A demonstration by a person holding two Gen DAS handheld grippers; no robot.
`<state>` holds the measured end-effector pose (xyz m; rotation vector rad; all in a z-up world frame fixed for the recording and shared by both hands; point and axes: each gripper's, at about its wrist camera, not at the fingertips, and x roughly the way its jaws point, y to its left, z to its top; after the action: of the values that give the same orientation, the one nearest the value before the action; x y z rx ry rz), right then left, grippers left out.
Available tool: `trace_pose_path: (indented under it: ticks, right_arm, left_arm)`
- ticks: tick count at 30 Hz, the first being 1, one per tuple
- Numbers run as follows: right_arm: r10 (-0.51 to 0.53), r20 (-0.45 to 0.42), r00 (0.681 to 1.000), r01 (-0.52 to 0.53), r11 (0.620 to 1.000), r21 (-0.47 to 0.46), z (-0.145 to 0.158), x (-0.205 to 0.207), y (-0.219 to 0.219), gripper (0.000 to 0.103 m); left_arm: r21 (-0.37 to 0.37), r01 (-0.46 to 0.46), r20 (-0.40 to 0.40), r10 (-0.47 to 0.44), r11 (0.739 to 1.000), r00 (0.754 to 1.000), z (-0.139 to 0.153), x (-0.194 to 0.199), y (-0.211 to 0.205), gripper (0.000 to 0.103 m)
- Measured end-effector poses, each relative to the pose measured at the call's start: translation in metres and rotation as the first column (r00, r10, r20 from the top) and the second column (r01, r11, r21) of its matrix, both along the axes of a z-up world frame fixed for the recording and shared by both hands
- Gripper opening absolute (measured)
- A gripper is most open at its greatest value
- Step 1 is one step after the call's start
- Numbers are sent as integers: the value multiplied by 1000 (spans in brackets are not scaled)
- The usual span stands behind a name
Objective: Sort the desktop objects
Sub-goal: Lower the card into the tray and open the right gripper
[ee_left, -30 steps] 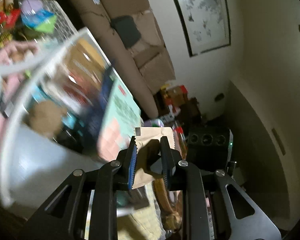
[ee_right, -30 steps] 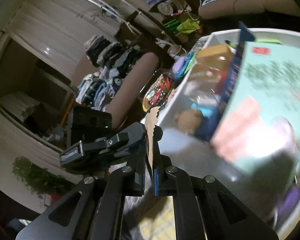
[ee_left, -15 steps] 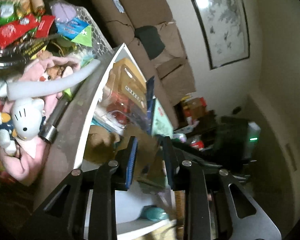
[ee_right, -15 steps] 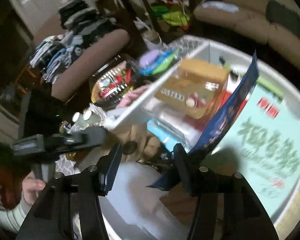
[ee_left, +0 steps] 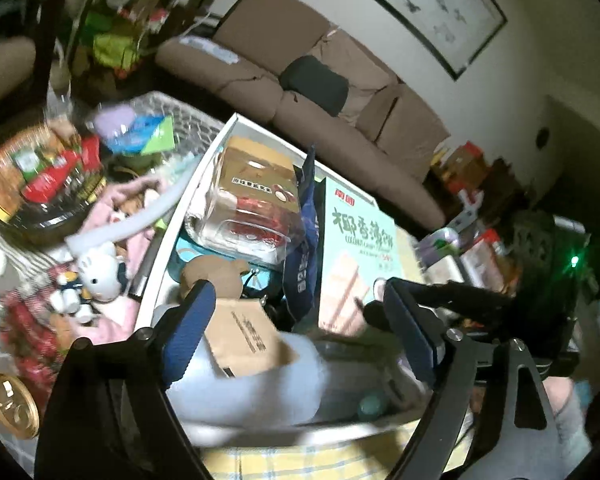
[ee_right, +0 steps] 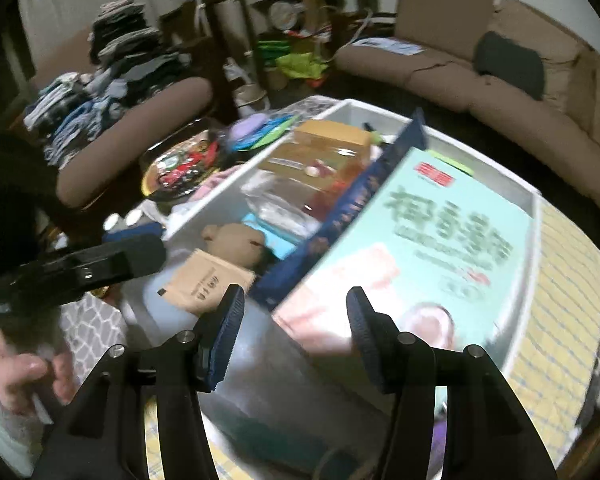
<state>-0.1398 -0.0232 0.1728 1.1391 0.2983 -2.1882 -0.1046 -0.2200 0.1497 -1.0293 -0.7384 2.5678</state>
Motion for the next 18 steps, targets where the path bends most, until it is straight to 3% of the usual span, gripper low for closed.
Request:
trace_pose_path:
  ticks: [3, 6, 12, 18]
  right_arm:
    - [-47, -51, 998, 47, 999, 8, 2, 18, 14, 65]
    - [-78, -58, 995, 78, 997, -8, 3, 31, 28, 70]
    - [-143, -55, 988, 140, 989, -53, 12, 56, 67, 89]
    - [-208, -53, 977, 203, 975, -90, 16, 87, 115, 98]
  left_arm:
    - [-43, 10, -10, -10, 999, 1000, 12, 10, 18, 99]
    - [-91, 35, -23, -37, 995, 999, 26, 27, 38, 103]
    - [-174, 75, -5, -77, 982, 997, 39, 48, 73, 103]
    - [-236, 100, -18, -108, 967, 994, 42, 78, 123, 103]
